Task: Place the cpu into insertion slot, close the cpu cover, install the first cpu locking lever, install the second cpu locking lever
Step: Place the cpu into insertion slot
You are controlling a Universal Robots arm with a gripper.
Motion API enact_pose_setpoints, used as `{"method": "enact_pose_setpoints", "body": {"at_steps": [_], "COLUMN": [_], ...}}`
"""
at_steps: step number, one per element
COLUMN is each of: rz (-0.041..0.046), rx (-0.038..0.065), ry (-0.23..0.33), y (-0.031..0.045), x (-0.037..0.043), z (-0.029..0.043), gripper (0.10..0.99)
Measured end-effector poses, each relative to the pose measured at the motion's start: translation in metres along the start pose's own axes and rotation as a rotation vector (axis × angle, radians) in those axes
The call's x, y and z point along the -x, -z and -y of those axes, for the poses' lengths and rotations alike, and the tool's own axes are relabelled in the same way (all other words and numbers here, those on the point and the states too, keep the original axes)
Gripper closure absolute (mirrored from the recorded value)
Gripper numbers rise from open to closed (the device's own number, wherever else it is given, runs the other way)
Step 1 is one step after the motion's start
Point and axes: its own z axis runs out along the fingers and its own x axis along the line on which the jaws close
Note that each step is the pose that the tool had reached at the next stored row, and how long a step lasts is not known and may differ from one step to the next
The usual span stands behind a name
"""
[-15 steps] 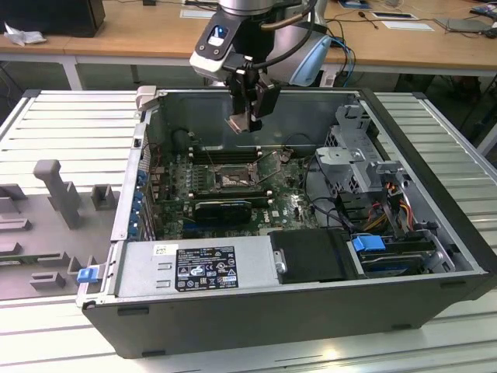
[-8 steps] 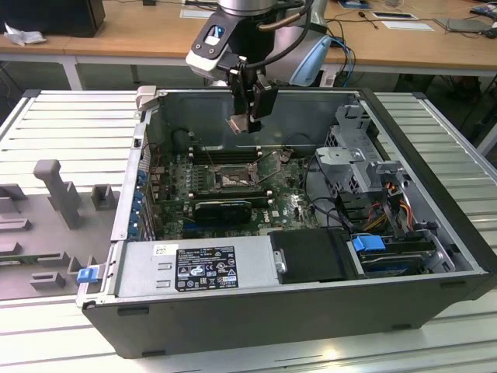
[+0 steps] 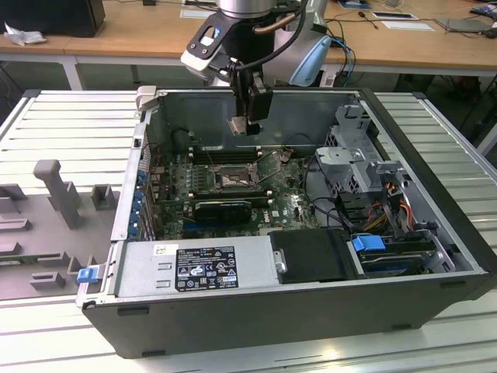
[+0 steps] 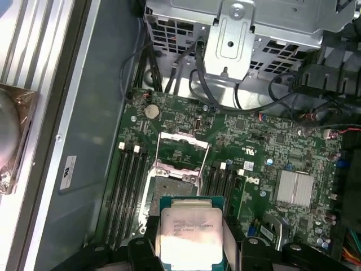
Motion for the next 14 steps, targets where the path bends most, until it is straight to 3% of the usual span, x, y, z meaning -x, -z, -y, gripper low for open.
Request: {"method": "enact_pose_setpoints", "body": {"at_steps": [14], "rz": [0.0006], "rx": [0.0], "ry": [-0.003], "y": [-0.0123], "x": [0.0002], "z": [0.001], "gripper": [0.557]}}
